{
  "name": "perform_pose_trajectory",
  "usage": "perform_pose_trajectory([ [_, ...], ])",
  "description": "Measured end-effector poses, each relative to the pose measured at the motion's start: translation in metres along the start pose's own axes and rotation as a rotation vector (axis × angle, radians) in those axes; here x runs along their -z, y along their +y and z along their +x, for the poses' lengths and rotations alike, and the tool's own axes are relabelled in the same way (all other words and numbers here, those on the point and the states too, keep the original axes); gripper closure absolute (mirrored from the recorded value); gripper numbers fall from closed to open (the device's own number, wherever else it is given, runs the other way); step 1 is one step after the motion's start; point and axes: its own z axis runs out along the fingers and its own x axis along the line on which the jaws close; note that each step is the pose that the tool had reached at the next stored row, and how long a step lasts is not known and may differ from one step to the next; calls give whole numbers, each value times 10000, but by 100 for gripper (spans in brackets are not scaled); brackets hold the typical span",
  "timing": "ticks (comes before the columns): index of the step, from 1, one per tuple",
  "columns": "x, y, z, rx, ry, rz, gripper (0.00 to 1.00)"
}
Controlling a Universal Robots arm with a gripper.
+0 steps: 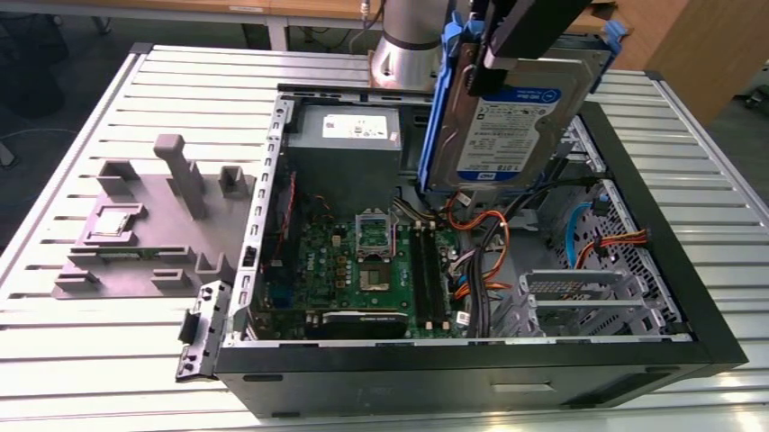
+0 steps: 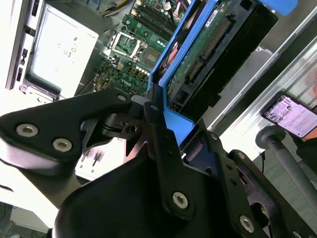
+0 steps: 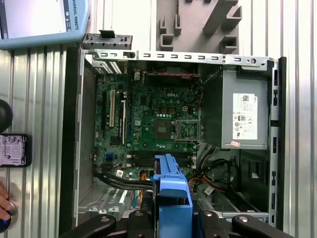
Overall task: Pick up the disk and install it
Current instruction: 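Insert the disk into the insertion slot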
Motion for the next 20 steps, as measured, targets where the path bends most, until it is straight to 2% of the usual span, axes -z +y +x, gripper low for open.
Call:
perform_pose_trajectory([
  [12,1,-3,18,1,1,-1,64],
  [17,-1,-12,102,0,5,0,64],
  [20,-5,-67,139,0,6,0,64],
])
